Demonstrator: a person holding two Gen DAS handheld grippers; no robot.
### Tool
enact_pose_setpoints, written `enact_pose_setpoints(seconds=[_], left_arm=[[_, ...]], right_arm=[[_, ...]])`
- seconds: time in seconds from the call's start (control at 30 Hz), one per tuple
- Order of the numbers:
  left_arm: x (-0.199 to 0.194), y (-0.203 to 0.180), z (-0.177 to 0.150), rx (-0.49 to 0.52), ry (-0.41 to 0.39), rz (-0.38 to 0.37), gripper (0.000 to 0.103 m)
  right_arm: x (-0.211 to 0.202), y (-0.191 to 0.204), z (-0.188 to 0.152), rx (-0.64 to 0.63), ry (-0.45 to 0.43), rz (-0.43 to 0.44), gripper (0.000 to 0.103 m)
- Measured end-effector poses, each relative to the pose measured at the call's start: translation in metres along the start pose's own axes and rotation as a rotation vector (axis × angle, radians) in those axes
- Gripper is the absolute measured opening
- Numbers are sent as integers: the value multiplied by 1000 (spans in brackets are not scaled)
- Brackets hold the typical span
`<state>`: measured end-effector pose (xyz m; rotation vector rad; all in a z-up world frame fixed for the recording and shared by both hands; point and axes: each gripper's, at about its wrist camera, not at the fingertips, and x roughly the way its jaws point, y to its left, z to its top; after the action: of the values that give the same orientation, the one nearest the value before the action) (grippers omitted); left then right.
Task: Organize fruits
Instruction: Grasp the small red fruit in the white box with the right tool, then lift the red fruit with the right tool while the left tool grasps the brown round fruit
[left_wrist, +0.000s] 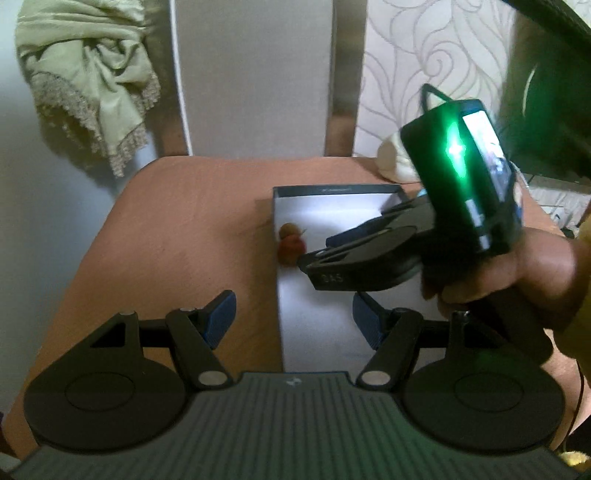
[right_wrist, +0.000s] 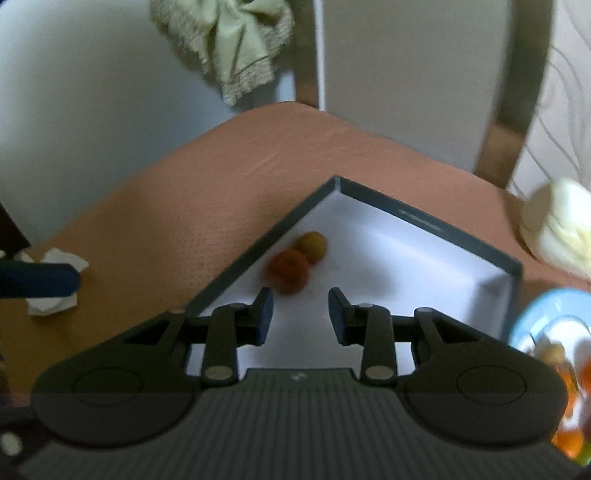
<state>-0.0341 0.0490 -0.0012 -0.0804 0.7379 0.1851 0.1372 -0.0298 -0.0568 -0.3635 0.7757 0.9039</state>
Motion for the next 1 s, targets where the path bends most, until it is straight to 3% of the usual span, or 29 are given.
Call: enact_pose_setpoints(seconds=[0.17, 0.43, 0.67, 0.83, 1.0], left_arm=[[-3, 7, -3, -20, 2, 19, 74], [3, -5, 2, -3, -7, 15, 74], [34, -44, 18, 52, -46, 94, 74], [79, -64, 33, -12, -8, 152, 73], [129, -66, 48, -53, 39, 184, 69]], right_arm=[[16, 13, 6, -73, 0, -22, 35], [16, 8, 3, -70, -5, -40, 30], [-57, -33, -6, 135, -98, -45, 31], [-117, -46, -15, 181, -189, -89, 31], [-151, -53, -25, 225, -218, -104, 30]])
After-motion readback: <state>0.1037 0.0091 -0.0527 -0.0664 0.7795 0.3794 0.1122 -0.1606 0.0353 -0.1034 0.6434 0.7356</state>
